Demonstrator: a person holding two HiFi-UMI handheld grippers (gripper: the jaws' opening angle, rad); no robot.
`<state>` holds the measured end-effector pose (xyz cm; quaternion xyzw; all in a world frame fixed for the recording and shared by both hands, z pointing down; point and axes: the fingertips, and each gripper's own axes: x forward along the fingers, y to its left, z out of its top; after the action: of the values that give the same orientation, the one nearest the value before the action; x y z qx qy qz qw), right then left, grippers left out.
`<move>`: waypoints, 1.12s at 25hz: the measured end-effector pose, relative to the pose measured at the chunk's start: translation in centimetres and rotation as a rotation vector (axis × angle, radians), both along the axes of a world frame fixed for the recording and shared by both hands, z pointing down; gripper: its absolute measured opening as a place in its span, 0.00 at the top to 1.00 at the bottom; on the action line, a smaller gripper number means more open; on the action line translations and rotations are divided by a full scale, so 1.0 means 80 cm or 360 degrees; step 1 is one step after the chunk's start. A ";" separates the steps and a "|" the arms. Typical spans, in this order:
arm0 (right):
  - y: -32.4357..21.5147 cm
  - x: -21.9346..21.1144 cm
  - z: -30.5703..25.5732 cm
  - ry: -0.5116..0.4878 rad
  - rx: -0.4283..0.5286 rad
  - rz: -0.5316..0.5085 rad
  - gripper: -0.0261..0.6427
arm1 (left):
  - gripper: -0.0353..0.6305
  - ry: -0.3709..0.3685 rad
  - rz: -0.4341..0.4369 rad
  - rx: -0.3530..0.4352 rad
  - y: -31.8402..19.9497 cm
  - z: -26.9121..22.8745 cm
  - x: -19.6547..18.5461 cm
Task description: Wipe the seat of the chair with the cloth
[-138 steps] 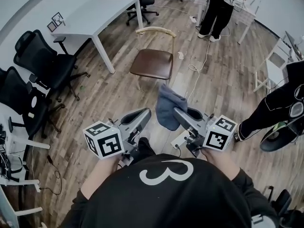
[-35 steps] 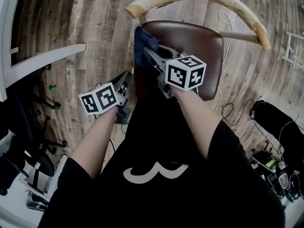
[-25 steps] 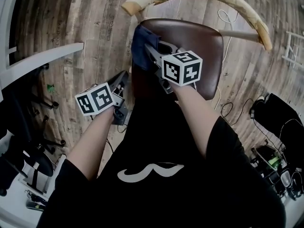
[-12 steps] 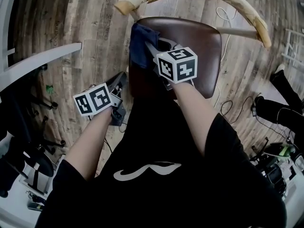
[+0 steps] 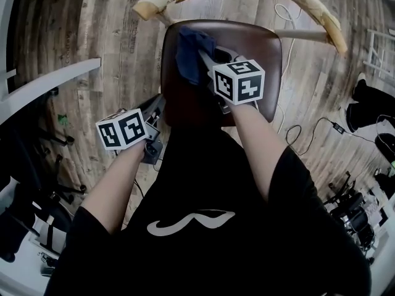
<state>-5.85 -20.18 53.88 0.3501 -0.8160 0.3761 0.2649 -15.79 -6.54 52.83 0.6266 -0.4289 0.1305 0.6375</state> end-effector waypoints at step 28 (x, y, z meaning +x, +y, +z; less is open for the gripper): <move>-0.011 0.233 0.010 0.0509 0.0075 0.0275 0.88 | 0.93 0.0011 0.0223 -0.0028 -0.007 0.001 0.051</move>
<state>12.82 -21.04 54.66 0.4803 -0.7389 0.3178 0.3496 -11.70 -7.10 52.91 0.6499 -0.3805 0.1764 0.6338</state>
